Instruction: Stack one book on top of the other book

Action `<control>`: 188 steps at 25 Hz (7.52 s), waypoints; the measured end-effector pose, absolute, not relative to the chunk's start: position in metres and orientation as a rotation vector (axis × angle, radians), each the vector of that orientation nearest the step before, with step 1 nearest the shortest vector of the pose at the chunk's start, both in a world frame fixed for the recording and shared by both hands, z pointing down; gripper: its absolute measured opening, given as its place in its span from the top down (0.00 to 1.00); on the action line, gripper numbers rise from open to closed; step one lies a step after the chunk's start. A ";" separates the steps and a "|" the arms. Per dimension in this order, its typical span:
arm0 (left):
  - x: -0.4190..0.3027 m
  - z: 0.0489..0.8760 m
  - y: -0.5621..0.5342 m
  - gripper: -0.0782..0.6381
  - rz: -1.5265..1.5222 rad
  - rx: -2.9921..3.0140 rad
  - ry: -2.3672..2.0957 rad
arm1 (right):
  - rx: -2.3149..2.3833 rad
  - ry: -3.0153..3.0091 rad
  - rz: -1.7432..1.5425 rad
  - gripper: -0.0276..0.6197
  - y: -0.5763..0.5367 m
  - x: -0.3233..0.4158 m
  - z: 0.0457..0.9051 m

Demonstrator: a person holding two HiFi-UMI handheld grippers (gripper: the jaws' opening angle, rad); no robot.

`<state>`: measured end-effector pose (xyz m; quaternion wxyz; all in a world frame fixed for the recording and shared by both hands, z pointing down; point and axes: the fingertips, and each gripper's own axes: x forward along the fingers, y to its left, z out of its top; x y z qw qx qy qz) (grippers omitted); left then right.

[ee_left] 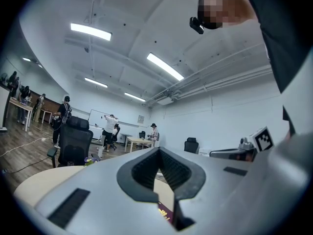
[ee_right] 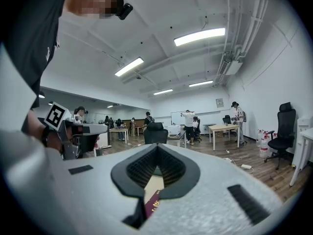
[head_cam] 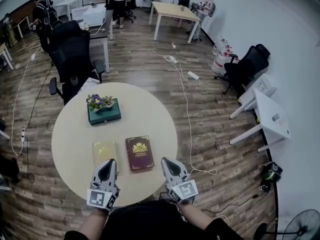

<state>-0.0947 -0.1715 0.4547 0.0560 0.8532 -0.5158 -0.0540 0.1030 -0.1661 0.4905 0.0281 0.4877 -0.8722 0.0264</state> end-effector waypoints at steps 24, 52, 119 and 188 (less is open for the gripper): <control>-0.033 0.759 -0.266 0.45 0.494 1.897 -0.870 | 1.106 -2.359 1.091 0.44 -0.291 0.120 0.742; -0.005 0.887 -0.256 0.55 0.827 1.569 -0.797 | 0.739 -2.059 1.342 0.67 -0.274 0.096 0.882; -0.251 0.817 -0.221 0.58 0.788 1.502 -0.976 | 0.582 -2.036 1.249 0.81 -0.249 -0.147 0.818; -0.183 0.407 -0.082 0.88 -0.169 2.444 -1.984 | 0.810 -3.067 0.120 0.95 -0.116 -0.072 0.439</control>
